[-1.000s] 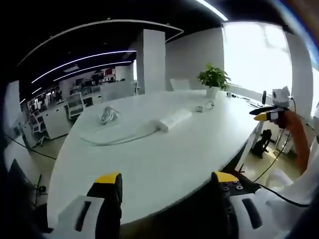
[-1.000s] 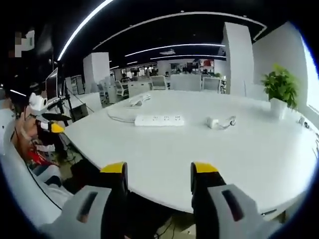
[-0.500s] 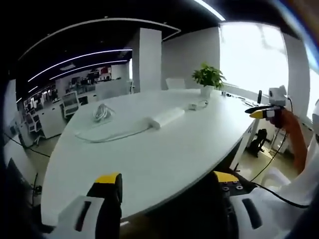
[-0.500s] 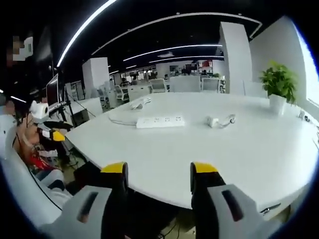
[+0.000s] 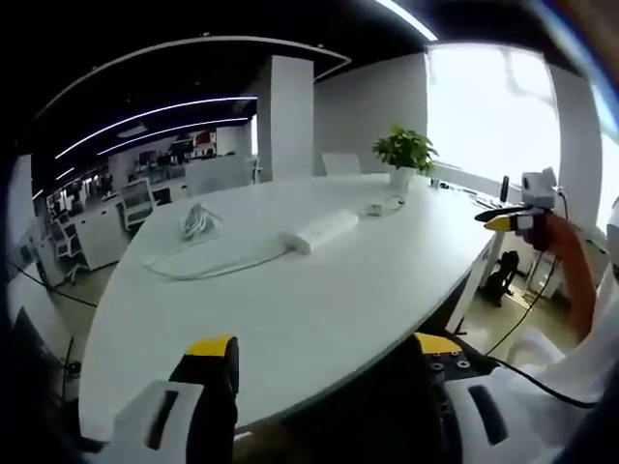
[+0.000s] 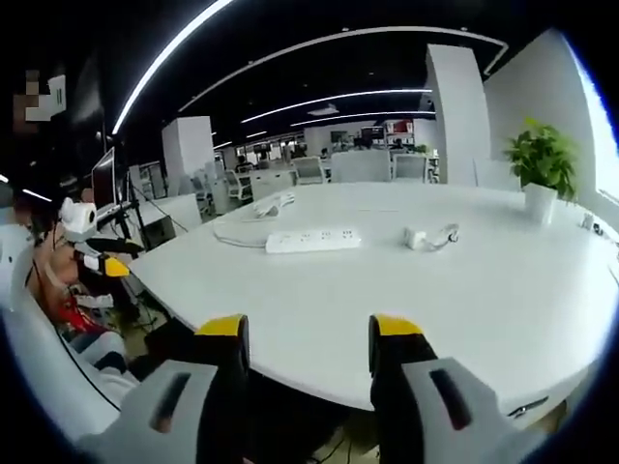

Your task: Straighten the power strip on the desk, plug the charger into it

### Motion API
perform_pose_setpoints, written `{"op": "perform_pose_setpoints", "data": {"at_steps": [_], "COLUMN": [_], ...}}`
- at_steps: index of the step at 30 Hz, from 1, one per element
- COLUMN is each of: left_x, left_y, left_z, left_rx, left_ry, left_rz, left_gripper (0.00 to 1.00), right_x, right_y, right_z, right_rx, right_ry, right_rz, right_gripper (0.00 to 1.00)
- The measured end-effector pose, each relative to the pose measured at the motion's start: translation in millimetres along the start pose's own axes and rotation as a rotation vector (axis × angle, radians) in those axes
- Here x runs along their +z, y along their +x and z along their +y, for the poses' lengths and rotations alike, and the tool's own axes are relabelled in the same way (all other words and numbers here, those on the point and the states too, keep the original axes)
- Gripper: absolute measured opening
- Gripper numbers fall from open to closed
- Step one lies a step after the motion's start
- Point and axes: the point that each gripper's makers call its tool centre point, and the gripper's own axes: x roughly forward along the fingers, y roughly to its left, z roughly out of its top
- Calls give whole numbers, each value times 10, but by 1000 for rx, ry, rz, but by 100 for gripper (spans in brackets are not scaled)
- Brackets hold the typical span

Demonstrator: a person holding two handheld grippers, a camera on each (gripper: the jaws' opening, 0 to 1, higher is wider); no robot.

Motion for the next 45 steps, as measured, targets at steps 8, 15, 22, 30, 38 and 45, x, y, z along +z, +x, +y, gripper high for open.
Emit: {"op": "perform_pose_setpoints", "data": {"at_steps": [8, 15, 22, 30, 38, 45], "left_x": [50, 116, 194, 277, 403, 569], "left_y": [13, -36, 63, 210, 371, 654], "left_z": [-16, 11, 29, 22, -5, 108], "left_rx": [4, 21, 15, 11, -41, -34], "left_ry": [15, 39, 50, 81, 105, 157], "left_rz": [-11, -44, -54, -57, -71, -74], "left_gripper": [72, 72, 72, 72, 61, 73], "right_x": [4, 77, 93, 157, 201, 192], "right_y": [21, 64, 136, 256, 413, 472], "right_z": [17, 142, 147, 74, -13, -5], "right_rx": [7, 28, 23, 28, 27, 48], "right_ry": [-2, -42, -85, -81, -107, -87], "right_rz": [5, 14, 32, 18, 25, 19], "right_gripper": [49, 49, 50, 49, 49, 49]}}
